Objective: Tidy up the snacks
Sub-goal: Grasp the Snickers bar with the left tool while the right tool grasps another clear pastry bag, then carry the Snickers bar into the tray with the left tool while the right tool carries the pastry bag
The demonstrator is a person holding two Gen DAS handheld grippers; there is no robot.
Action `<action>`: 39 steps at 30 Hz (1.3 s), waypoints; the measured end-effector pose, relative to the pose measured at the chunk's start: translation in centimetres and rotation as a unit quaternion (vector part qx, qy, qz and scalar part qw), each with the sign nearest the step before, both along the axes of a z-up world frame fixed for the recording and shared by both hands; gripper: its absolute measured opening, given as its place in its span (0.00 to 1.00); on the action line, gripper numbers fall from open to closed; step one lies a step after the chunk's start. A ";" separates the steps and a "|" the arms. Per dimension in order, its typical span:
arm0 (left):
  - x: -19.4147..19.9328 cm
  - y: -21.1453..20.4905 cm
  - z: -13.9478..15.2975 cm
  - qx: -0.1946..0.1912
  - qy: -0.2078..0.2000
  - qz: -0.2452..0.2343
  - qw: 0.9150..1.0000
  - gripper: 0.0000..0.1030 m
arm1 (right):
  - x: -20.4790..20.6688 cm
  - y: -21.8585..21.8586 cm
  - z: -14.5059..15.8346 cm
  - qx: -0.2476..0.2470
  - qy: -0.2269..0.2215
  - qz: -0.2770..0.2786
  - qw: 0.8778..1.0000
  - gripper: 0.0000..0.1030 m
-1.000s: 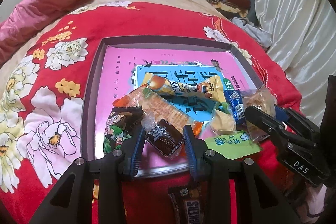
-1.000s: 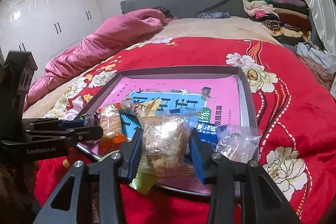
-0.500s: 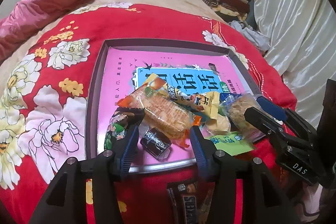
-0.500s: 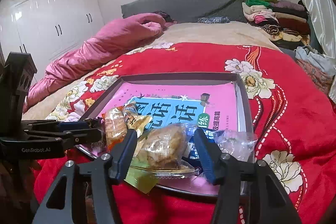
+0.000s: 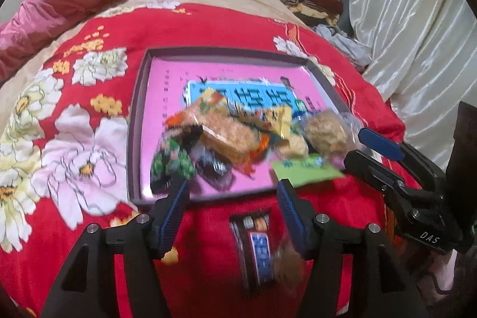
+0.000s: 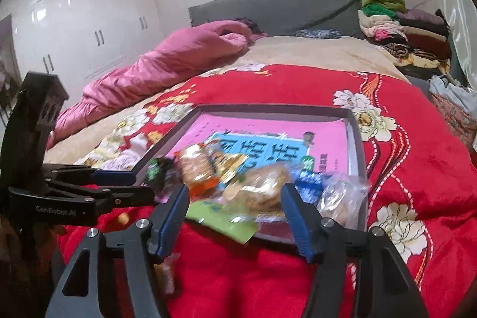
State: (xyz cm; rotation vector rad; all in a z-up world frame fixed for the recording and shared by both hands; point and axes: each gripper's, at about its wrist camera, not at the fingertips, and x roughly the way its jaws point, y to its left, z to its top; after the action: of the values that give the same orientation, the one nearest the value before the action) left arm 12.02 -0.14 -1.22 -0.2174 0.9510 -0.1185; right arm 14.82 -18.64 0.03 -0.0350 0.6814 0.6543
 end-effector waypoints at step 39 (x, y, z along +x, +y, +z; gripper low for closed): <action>-1.3 -1.3 -4.9 -0.080 0.086 -0.011 0.993 0.58 | -5.0 4.3 -5.5 -0.099 0.115 0.117 0.982 0.34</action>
State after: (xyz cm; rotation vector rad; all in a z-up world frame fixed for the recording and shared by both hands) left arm 10.75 -1.42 -6.13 -0.3699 1.1160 -0.1994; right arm 9.83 -14.30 -5.51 -0.2289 0.9735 0.8214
